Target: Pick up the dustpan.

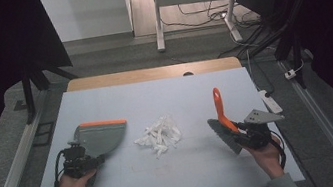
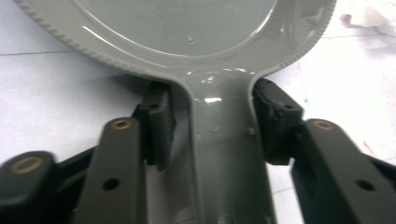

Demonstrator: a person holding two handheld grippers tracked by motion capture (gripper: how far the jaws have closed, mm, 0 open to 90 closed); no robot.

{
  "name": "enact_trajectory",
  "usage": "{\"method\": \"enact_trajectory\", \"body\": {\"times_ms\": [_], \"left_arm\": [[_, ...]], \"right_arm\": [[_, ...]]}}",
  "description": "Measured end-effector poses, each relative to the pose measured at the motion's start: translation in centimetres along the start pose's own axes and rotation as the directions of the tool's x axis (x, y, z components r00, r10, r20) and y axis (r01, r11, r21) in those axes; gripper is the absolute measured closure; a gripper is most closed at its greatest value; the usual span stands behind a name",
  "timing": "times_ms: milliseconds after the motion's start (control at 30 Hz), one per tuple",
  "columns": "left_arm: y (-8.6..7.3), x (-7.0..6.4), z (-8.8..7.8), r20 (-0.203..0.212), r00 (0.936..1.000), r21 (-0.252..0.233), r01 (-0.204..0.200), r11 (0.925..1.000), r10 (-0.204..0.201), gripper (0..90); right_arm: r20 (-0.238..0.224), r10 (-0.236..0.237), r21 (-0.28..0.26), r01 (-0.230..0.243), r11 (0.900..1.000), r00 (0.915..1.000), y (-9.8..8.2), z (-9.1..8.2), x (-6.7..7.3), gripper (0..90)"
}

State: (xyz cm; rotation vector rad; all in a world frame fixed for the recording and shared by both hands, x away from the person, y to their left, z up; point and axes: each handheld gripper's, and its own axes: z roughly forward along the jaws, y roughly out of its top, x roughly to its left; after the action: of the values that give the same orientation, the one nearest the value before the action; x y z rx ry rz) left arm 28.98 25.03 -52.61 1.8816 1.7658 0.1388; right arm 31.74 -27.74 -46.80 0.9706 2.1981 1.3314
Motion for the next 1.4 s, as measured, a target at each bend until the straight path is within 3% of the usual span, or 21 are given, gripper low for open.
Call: {"method": "enact_trajectory", "body": {"times_ms": [233,867,1067,1200,1400], "left_arm": [[0.0,0.2,0.0,0.011,0.9999,-0.012,-0.002,0.9999,0.002,61.1],[-0.2,1.7,-0.2,0.062,0.9977,-0.075,-0.023,0.9969,0.028,61.9],[-0.3,1.8,-0.6,0.074,0.9965,-0.104,-0.030,0.9941,0.038,61.9],[-0.3,1.9,-1.1,0.085,0.9950,-0.121,-0.043,0.9917,0.053,61.8],[-0.4,2.4,-2.3,0.098,0.9918,-0.173,-0.065,0.9828,0.082,61.9]], "right_arm": [[0.007,-0.008,0.010,0.008,1.000,0.9999,-0.1,0.1,0.1,70.0],[0.008,-0.008,0.007,0.008,1.000,0.9999,0.0,0.1,0.1,70.0],[0.006,-0.005,0.003,0.005,1.000,1.0000,0.0,0.0,0.1,70.1],[-0.024,0.030,-0.019,-0.030,0.999,0.9993,0.1,0.1,-0.2,70.1],[-0.048,0.049,-0.050,-0.051,0.997,0.9977,0.5,0.0,-0.2,70.1]]}}
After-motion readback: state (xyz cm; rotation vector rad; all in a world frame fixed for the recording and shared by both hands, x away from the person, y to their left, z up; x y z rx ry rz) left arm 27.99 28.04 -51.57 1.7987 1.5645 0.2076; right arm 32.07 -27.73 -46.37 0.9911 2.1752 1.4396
